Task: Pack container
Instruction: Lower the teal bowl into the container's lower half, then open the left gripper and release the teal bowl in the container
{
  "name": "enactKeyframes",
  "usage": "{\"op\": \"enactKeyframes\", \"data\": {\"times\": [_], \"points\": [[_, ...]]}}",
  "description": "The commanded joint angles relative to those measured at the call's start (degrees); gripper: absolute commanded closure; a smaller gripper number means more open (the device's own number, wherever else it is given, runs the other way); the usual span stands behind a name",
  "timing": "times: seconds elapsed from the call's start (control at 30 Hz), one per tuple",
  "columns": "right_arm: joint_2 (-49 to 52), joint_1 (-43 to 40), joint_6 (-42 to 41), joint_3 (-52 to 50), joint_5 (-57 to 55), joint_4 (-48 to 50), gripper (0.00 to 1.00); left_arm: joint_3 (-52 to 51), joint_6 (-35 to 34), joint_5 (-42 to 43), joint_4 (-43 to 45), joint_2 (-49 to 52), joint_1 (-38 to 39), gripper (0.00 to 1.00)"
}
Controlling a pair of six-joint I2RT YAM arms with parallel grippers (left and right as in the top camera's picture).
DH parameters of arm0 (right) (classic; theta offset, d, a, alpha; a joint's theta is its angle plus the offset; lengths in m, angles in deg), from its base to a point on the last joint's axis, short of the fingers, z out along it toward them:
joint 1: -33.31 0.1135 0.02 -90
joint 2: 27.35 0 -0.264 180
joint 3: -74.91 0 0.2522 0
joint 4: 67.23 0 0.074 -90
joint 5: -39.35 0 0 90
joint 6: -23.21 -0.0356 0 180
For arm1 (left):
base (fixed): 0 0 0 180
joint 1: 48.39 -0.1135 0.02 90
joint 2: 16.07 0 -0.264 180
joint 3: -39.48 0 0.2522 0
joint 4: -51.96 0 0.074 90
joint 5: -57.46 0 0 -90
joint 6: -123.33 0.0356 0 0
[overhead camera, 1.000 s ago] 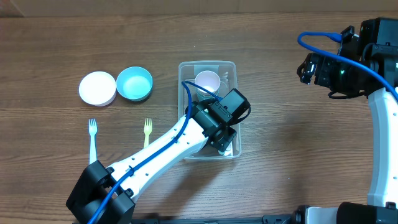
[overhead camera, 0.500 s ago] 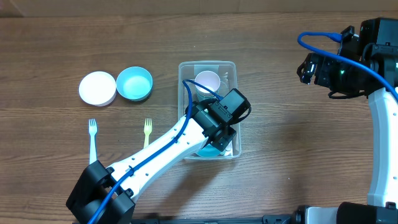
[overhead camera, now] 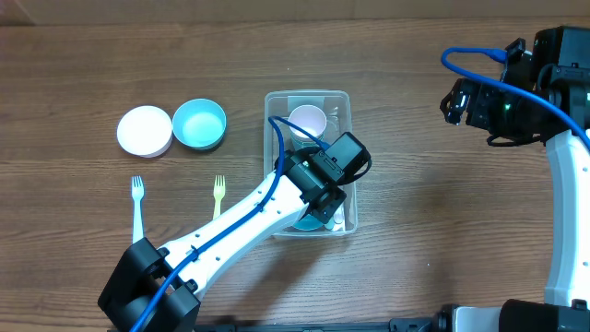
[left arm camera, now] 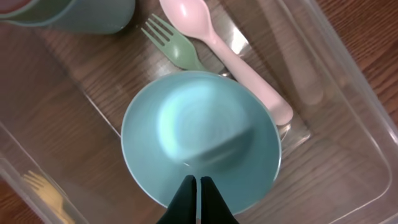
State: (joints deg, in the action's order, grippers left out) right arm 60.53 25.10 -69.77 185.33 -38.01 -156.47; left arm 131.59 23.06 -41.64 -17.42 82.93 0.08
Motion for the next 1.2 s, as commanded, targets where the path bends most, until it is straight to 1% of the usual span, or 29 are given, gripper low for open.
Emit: {"op": "enactKeyframes", "data": {"times": [0.0, 0.33, 0.47, 0.5, 0.57, 0.67, 0.77, 0.9, 1.17], "points": [[-0.3, -0.2, -0.1, 1.2, -0.2, 0.3, 0.00, 0.2, -0.9, -3.2, 0.1, -0.9, 0.2, 0.96], [-0.3, -0.2, -0.1, 1.2, -0.2, 0.3, 0.00, -0.4, -0.5, -5.0, 1.6, -0.9, -0.1, 0.96], [-0.3, -0.2, -0.1, 1.2, -0.2, 0.3, 0.00, -1.5, -2.1, -4.8, 2.6, -0.9, -1.0, 0.96], [-0.3, -0.2, -0.1, 1.2, -0.2, 0.3, 0.00, -1.9, -3.5, -4.8, 3.1, -0.9, -1.2, 0.96], [-0.3, -0.2, -0.1, 1.2, -0.2, 0.3, 0.00, -3.4, -10.0, -4.9, 4.2, -0.9, -1.4, 0.96], [-0.3, -0.2, -0.1, 1.2, -0.2, 0.3, 0.00, -4.0, -21.9, -4.9, 3.1, -0.9, -1.7, 0.96], [-0.3, -0.2, -0.1, 1.2, -0.2, 0.3, 0.00, -4.1, -28.9, -4.9, 2.7, -0.9, -2.1, 0.96], [-0.3, -0.2, -0.1, 1.2, -0.2, 0.3, 0.00, -5.9, -32.7, -4.9, 3.9, -0.9, -2.1, 0.96], [-0.3, -0.2, -0.1, 1.2, -0.2, 0.3, 0.00, -14.1, -40.4, -5.0, 13.1, -0.9, -2.3, 0.96]]}}
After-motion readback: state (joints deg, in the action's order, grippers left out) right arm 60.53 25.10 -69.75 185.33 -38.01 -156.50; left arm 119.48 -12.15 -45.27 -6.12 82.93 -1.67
